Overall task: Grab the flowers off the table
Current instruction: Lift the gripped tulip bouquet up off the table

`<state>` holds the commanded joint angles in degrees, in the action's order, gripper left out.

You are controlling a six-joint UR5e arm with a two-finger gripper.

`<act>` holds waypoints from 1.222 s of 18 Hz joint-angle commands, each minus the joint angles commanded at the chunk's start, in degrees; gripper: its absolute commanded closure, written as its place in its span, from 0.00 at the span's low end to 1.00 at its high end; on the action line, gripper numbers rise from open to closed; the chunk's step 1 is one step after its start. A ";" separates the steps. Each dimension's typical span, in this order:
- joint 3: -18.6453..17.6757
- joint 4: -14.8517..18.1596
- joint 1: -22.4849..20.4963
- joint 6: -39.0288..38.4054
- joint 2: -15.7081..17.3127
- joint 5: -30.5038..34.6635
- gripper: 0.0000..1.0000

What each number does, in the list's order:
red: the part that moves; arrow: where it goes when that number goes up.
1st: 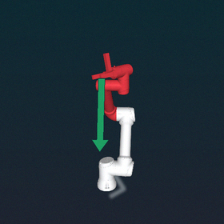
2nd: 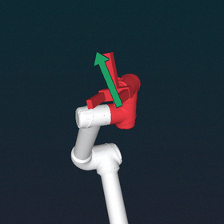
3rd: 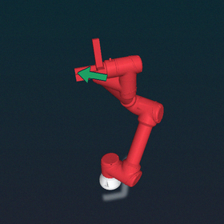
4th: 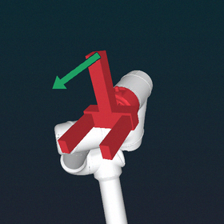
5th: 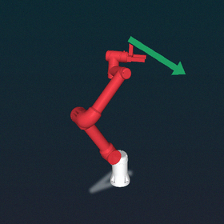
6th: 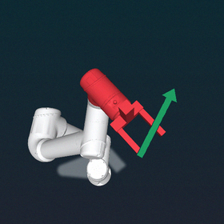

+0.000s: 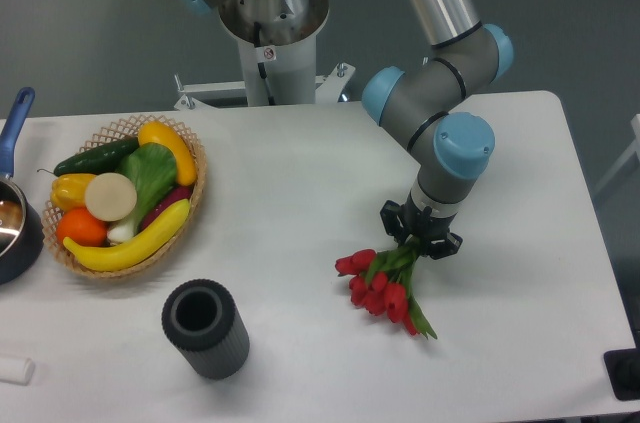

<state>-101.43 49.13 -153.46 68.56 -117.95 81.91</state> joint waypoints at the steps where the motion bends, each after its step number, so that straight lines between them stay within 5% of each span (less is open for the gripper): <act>1: 0.00 0.26 0.00 0.00 0.53 0.00 0.79; 10: 2.89 0.18 -1.49 -0.26 6.50 -2.53 0.79; 22: 7.55 0.00 -9.84 -6.67 12.04 -35.57 0.78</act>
<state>-93.87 49.13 -163.30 61.89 -105.91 46.35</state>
